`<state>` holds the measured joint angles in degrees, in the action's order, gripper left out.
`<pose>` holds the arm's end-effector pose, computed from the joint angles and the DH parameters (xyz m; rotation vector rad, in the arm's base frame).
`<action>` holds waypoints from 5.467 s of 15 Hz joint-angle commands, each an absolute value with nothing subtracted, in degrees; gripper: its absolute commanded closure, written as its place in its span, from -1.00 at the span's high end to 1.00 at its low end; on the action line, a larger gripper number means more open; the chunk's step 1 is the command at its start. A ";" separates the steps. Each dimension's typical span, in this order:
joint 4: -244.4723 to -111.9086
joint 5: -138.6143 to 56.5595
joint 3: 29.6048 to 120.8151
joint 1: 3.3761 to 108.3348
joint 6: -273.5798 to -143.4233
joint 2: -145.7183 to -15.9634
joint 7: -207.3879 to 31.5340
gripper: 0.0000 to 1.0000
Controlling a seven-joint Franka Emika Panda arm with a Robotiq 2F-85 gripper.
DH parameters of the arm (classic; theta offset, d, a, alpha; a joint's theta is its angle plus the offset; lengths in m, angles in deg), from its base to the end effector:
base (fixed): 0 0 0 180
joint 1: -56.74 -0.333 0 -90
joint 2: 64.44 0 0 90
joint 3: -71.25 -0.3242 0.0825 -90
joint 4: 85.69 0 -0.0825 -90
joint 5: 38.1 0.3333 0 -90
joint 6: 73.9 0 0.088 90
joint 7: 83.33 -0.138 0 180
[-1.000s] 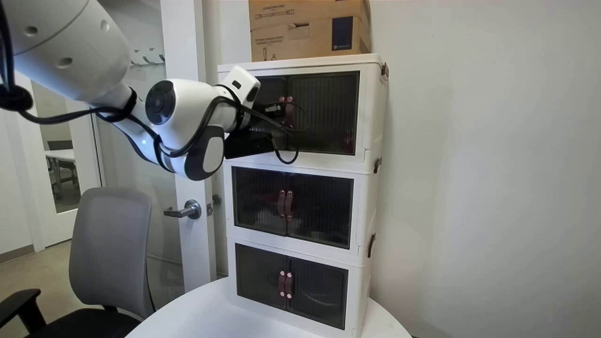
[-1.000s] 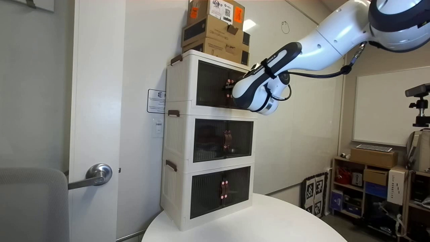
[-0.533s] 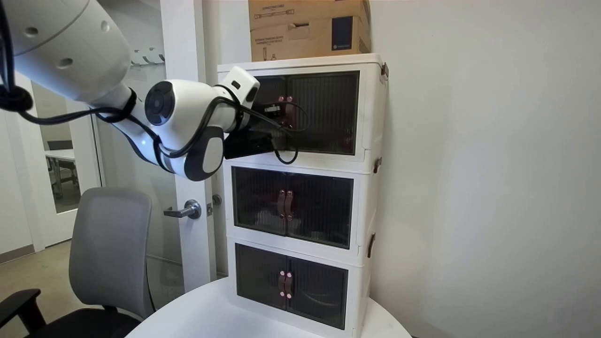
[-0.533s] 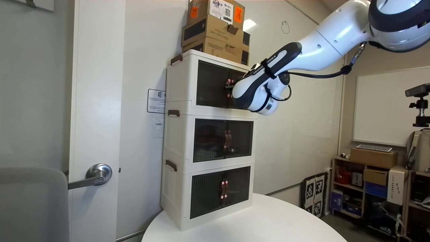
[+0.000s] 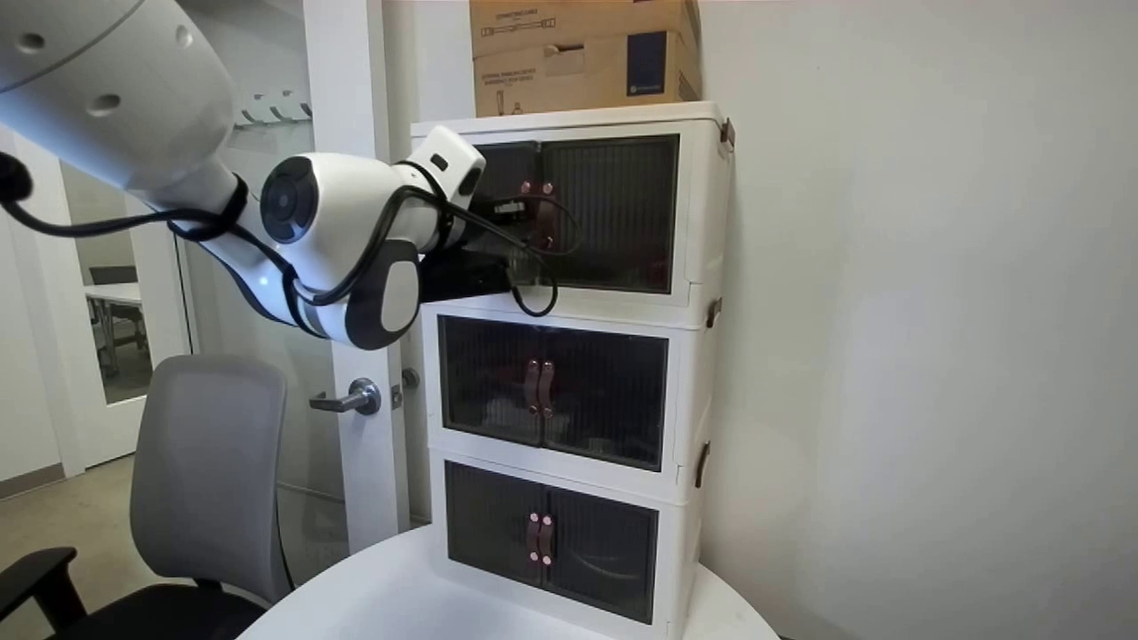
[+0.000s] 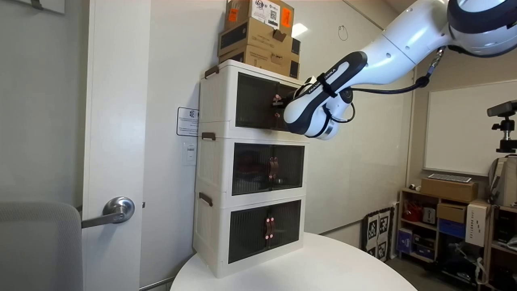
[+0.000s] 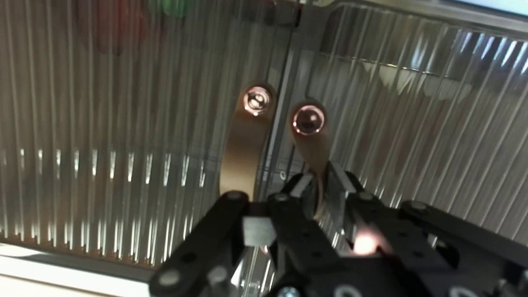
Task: Open the two upper doors of the cabinet
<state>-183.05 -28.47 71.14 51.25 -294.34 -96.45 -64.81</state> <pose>0.6860 0.0406 0.5054 2.1037 0.1912 2.1257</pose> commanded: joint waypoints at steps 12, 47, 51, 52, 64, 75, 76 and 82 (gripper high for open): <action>-204.65 -32.75 69.39 47.92 -302.09 -82.24 -69.71 -0.60; -217.53 -47.91 62.10 47.02 -283.11 -62.34 -82.71 1.00; -218.47 -47.84 62.25 47.53 -282.07 -60.00 -79.91 1.00; -218.40 -47.47 62.25 47.52 -282.13 -59.06 -78.90 1.00; -216.56 -42.73 63.99 53.05 -273.97 -52.77 -70.36 1.00; -209.72 -44.21 70.94 59.62 -271.48 -60.78 -73.47 1.00; -208.21 -44.11 70.93 59.35 -272.91 -63.17 -73.76 1.00; -196.55 -48.21 69.45 61.13 -277.70 -76.75 -78.97 1.00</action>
